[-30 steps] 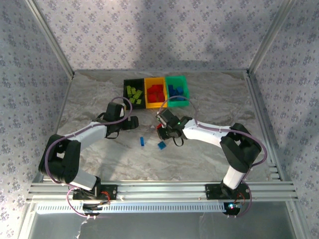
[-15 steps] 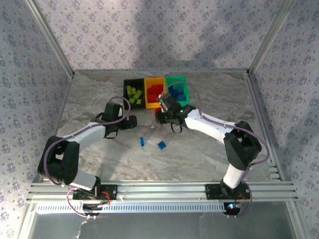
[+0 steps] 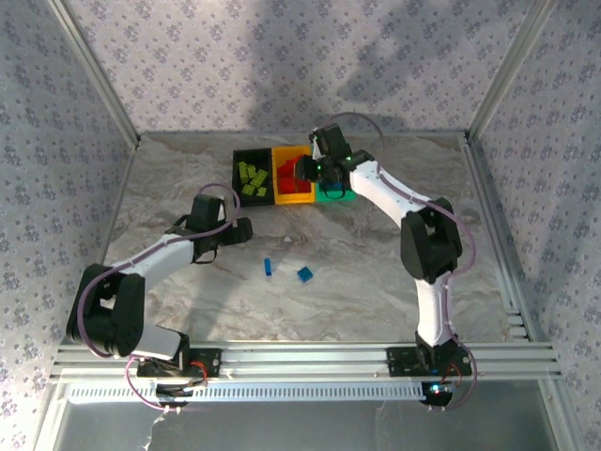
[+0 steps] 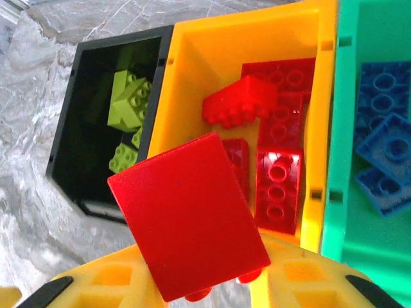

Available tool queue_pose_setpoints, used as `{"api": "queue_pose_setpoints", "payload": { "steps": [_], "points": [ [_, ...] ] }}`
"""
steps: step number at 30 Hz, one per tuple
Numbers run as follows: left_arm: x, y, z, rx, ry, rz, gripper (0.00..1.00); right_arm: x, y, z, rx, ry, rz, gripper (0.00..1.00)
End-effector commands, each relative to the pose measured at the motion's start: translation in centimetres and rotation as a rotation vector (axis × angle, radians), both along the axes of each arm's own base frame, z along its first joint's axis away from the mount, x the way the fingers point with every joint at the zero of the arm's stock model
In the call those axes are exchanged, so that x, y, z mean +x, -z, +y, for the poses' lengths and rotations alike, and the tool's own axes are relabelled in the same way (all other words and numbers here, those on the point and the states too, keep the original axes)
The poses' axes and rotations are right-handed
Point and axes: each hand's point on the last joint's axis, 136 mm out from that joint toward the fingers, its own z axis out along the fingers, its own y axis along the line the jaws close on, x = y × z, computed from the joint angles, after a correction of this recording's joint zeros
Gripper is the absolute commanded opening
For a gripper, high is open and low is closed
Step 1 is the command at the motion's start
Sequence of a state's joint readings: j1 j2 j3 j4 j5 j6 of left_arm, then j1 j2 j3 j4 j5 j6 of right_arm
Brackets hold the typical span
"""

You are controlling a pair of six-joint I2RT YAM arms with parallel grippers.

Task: Sort the legos into containers by color
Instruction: Place the lego in the container.

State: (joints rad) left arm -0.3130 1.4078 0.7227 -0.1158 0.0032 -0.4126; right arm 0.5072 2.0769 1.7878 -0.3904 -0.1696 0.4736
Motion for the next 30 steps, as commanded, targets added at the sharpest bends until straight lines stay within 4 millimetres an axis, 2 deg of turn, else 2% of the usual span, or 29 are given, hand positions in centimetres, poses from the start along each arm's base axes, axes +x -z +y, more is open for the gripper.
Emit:
{"api": "queue_pose_setpoints", "payload": {
  "steps": [1,5,9,10,14,17,20,24,27,30],
  "points": [
    [0.0,-0.1,0.4,-0.003,-0.022,0.000,1.00,1.0,0.9,1.0,0.063,-0.004,0.087,0.35],
    [0.0,-0.2,0.3,-0.006,-0.021,-0.004,1.00,3.4,1.6,1.3,0.093,0.013,0.110,0.36],
    [0.1,-0.1,0.3,-0.007,-0.022,0.001,1.00,4.9,1.5,1.7,0.081,0.022,0.120,0.38],
    [0.0,0.0,0.3,-0.006,-0.022,0.005,1.00,4.8,2.2,1.5,0.060,0.027,0.145,0.41],
    [0.0,-0.2,0.2,-0.012,-0.018,0.002,1.00,5.8,2.4,0.7,0.055,0.056,0.140,0.52],
    [0.0,-0.1,0.2,-0.010,-0.016,0.006,1.00,5.4,2.3,0.6,0.071,0.059,0.155,0.55],
    [0.0,-0.2,0.1,-0.019,-0.010,0.003,1.00,3.4,1.6,1.8,0.062,0.009,0.116,0.56],
    [0.0,-0.3,0.0,-0.025,-0.008,0.001,1.00,-1.0,1.0,2.5,-0.001,-0.065,0.080,0.56],
    [0.0,-0.4,-0.5,-0.046,0.007,0.000,1.00,-4.6,1.3,2.0,-0.024,-0.101,0.073,0.56],
    [-0.1,-0.2,-0.8,-0.065,0.019,-0.001,1.00,-7.8,1.4,0.6,-0.062,-0.101,0.063,0.56]
  ]
}}
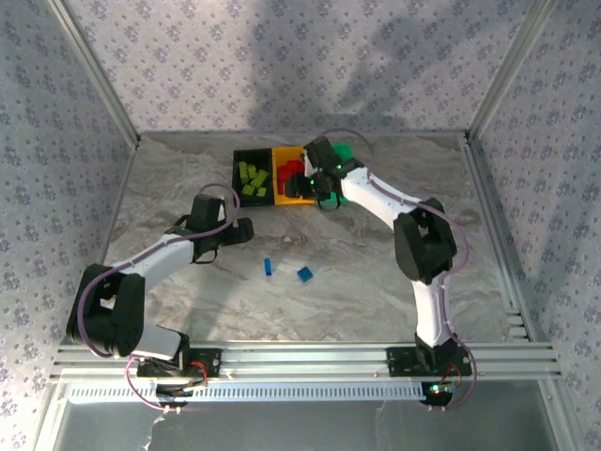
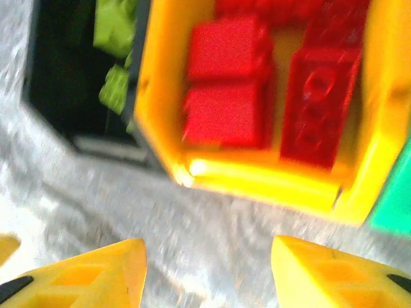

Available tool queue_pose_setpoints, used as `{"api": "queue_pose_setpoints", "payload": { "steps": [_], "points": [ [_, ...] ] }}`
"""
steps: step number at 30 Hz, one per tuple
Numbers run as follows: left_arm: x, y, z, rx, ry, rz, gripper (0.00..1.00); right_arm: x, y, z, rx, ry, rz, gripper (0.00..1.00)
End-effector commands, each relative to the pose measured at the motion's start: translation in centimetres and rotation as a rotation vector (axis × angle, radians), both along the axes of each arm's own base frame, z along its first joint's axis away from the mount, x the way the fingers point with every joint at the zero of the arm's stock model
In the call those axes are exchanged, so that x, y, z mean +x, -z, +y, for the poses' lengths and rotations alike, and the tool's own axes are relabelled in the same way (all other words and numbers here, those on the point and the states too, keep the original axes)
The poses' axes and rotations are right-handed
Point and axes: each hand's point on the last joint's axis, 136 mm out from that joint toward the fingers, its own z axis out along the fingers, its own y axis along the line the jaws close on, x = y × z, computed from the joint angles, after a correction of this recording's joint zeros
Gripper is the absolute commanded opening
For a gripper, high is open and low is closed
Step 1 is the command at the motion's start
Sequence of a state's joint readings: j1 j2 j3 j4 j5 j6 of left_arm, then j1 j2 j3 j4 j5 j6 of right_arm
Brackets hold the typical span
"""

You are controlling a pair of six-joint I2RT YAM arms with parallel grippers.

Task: Sort the legos into containers by color
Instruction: Place the lego in the container, then pick up the lego from the center of the table.

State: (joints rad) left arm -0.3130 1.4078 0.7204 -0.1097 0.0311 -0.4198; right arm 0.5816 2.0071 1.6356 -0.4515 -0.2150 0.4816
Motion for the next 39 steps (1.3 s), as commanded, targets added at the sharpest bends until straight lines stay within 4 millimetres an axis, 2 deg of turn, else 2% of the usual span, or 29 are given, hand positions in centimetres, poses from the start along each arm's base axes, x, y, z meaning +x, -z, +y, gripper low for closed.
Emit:
{"api": "queue_pose_setpoints", "payload": {
  "steps": [1,7,10,16,21,29,39],
  "points": [
    [0.0,-0.1,-0.5,-0.045,0.014,-0.005,1.00,-2.3,-1.9,-1.8,-0.027,-0.003,-0.084,0.56],
    [-0.1,0.2,-1.7,-0.095,0.064,-0.001,1.00,-7.2,-0.9,-6.4,-0.203,0.010,-0.154,0.56],
    [-0.1,0.2,-1.7,-0.090,0.065,-0.001,1.00,-9.5,0.3,-9.4,-0.282,0.041,-0.156,0.57],
    [-0.4,0.6,-1.0,-0.062,0.041,0.009,1.00,-11.9,0.3,-14.2,-0.382,0.125,-0.217,0.57],
    [-0.8,0.6,-1.5,-0.086,0.068,0.009,1.00,-12.8,0.3,-16.7,-0.416,0.175,-0.251,0.58],
    [-1.5,1.2,-1.9,-0.118,0.053,0.050,1.00,-13.5,0.9,-19.3,-0.490,0.188,-0.284,0.58],
    [-5.7,1.1,-4.5,-0.099,0.061,0.102,1.00,-13.3,3.4,-21.3,-0.456,0.220,-0.278,0.59]
  ]
}}
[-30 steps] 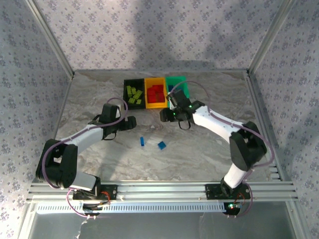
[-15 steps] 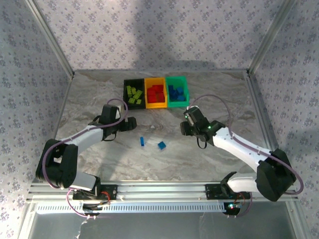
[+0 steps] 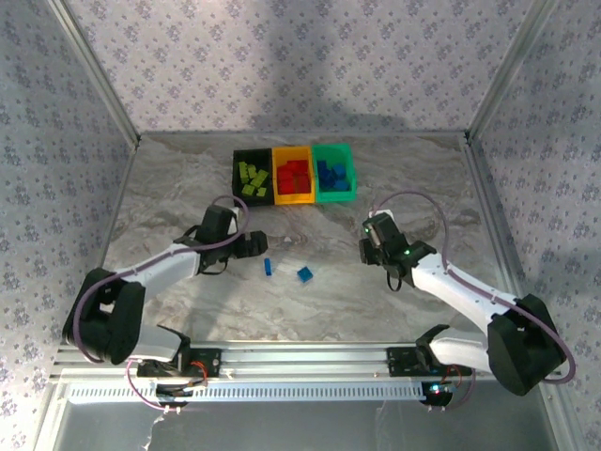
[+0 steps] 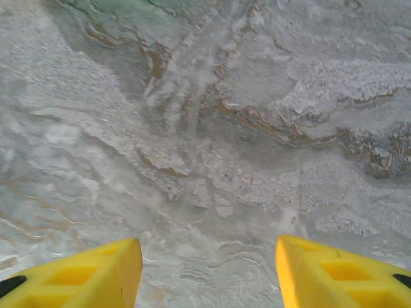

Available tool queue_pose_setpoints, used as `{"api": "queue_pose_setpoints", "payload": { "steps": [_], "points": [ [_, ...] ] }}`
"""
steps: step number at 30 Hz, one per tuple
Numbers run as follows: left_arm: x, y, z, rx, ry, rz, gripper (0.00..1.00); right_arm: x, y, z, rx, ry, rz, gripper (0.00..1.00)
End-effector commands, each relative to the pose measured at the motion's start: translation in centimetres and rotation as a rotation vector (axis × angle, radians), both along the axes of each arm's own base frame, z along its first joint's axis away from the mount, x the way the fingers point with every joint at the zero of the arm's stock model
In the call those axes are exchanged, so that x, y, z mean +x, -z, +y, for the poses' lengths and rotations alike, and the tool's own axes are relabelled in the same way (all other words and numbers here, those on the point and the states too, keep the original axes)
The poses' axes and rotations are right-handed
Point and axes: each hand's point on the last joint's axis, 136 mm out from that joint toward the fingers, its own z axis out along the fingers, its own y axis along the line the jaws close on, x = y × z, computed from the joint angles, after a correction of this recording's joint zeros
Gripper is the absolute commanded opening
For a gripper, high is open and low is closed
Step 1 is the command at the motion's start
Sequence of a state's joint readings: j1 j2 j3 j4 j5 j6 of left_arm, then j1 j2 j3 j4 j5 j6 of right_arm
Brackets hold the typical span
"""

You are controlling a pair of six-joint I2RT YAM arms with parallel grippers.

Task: Sort the legos into containers by color
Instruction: Pick up the lego from the center of the table.

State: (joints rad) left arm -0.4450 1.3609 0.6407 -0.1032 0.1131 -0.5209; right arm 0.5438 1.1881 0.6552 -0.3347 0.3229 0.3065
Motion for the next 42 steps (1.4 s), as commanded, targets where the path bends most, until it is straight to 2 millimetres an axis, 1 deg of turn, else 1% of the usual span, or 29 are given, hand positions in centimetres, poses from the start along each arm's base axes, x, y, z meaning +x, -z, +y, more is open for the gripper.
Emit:
{"api": "queue_pose_setpoints", "payload": {
  "steps": [1,5,9,13,17,21,26,28,30,32,36,38,42],
  "points": [
    [-1.9,-0.1,0.2,0.012,-0.047,0.031,1.00,0.5,0.0,0.0,0.029,-0.008,-0.040,0.59],
    [-3.7,-0.5,0.0,0.025,-0.071,0.037,1.00,0.5,0.1,-0.1,0.041,-0.009,-0.056,0.59],
    [-5.0,-0.6,-0.3,0.019,-0.085,0.048,1.00,0.5,0.3,-0.2,0.060,-0.003,-0.056,0.59],
    [-5.8,-0.4,-0.6,0.030,-0.091,0.094,1.00,0.2,0.3,-0.2,0.074,-0.007,-0.055,0.59],
    [-6.6,-0.5,-1.5,0.052,-0.067,0.107,0.99,0.1,0.1,-0.6,0.084,0.006,-0.073,0.60],
    [-7.3,0.4,-1.6,0.078,-0.071,0.134,0.97,0.1,0.4,-0.9,0.094,0.019,-0.060,0.60],
    [-7.4,1.2,-2.2,0.088,-0.052,0.166,0.95,0.1,0.4,-0.7,0.103,0.012,-0.057,0.60],
    [-7.4,1.3,-2.7,0.100,-0.026,0.186,0.91,0.0,0.5,-0.5,0.111,0.006,-0.052,0.60],
    [-7.3,1.3,-3.2,0.117,0.001,0.195,0.90,0.0,0.5,-0.5,0.113,0.004,-0.054,0.60],
    [-7.3,1.7,-3.4,0.145,0.018,0.208,0.83,0.1,0.5,-0.6,0.107,0.010,-0.056,0.60],
    [-7.1,2.6,-3.9,0.159,0.016,0.238,0.82,0.0,0.6,-0.6,0.112,0.007,-0.054,0.60],
    [-7.1,3.0,-4.3,0.162,0.027,0.248,0.71,0.0,0.5,-0.6,0.109,0.009,-0.056,0.61],
    [-7.1,3.4,-4.3,0.194,0.035,0.270,0.70,0.0,0.5,-0.6,0.110,0.009,-0.056,0.61]
  ]
}}
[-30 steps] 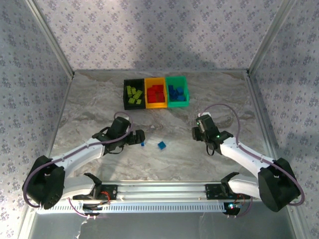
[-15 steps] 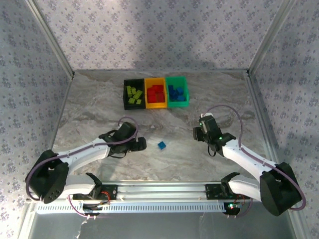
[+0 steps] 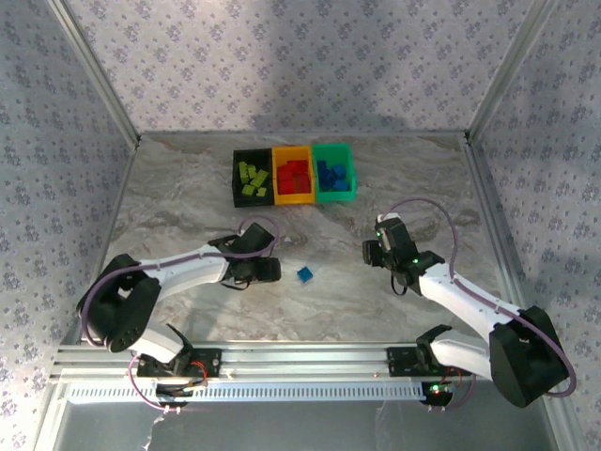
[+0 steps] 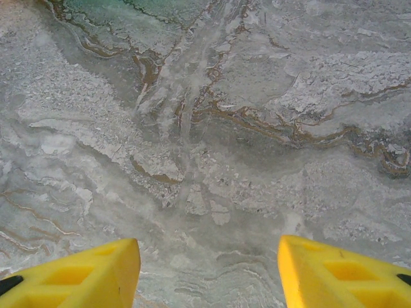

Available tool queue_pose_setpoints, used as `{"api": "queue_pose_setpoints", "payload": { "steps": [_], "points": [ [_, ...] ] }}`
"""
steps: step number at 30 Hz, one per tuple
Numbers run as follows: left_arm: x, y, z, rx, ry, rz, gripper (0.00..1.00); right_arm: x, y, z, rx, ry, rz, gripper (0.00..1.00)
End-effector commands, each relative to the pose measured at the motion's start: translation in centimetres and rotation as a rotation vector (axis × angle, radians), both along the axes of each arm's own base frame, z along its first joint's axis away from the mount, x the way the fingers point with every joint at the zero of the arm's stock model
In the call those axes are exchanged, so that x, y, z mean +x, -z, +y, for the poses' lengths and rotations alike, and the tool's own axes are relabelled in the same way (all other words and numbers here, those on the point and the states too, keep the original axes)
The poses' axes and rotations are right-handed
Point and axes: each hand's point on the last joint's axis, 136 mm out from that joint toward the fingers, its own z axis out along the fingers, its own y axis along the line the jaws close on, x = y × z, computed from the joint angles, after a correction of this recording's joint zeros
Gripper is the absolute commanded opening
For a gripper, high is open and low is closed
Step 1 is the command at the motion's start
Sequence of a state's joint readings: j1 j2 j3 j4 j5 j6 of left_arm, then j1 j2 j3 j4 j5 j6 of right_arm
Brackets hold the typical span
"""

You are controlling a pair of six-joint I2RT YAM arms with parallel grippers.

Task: Sort the legos into containers by color
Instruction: Pick up the lego from the center of the table.

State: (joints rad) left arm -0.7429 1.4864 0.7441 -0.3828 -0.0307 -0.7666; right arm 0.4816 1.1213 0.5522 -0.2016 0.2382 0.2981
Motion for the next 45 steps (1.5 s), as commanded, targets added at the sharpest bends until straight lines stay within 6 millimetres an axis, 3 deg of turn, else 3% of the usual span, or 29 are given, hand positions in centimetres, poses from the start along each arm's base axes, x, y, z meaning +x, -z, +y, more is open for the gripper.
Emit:
{"api": "queue_pose_setpoints", "payload": {
  "steps": [1,5,9,10,17,26,29,33,36,45],
  "points": [
    [-0.2,-0.2,-0.3,0.020,0.029,0.019,0.70,-0.1,0.1,-0.1,0.009,0.006,-0.002,0.61],
    [-0.1,-0.1,-0.2,0.031,0.025,0.013,0.58,-0.1,0.1,-0.2,0.009,0.008,-0.006,0.61],
    [-0.1,0.0,-0.3,0.029,0.020,0.016,0.58,0.0,0.2,-0.1,0.006,0.007,-0.005,0.61],
    [-0.1,0.0,-0.3,0.028,0.022,0.016,0.53,0.0,0.2,-0.2,0.003,0.009,-0.004,0.61],
    [0.1,0.0,-0.5,0.035,0.023,0.016,0.42,0.0,0.1,-0.2,0.004,0.010,-0.007,0.61],
    [0.9,-0.3,-0.9,0.055,0.035,0.004,0.36,0.1,0.1,-0.2,0.005,0.012,-0.010,0.61],
    [1.0,-0.2,-1.0,0.061,0.037,0.010,0.27,0.1,0.1,-0.3,0.003,0.013,-0.010,0.61],
    [1.1,-0.2,-1.1,0.061,0.042,0.004,0.24,0.1,0.2,-0.3,-0.001,0.015,-0.008,0.61],
    [1.1,-0.3,-1.2,0.057,0.041,0.006,0.17,0.1,0.2,-0.4,-0.002,0.017,-0.006,0.61],
    [1.4,-1.4,-2.0,0.046,0.047,-0.016,0.14,0.0,0.2,-0.4,-0.004,0.020,-0.007,0.61]
  ]
}}
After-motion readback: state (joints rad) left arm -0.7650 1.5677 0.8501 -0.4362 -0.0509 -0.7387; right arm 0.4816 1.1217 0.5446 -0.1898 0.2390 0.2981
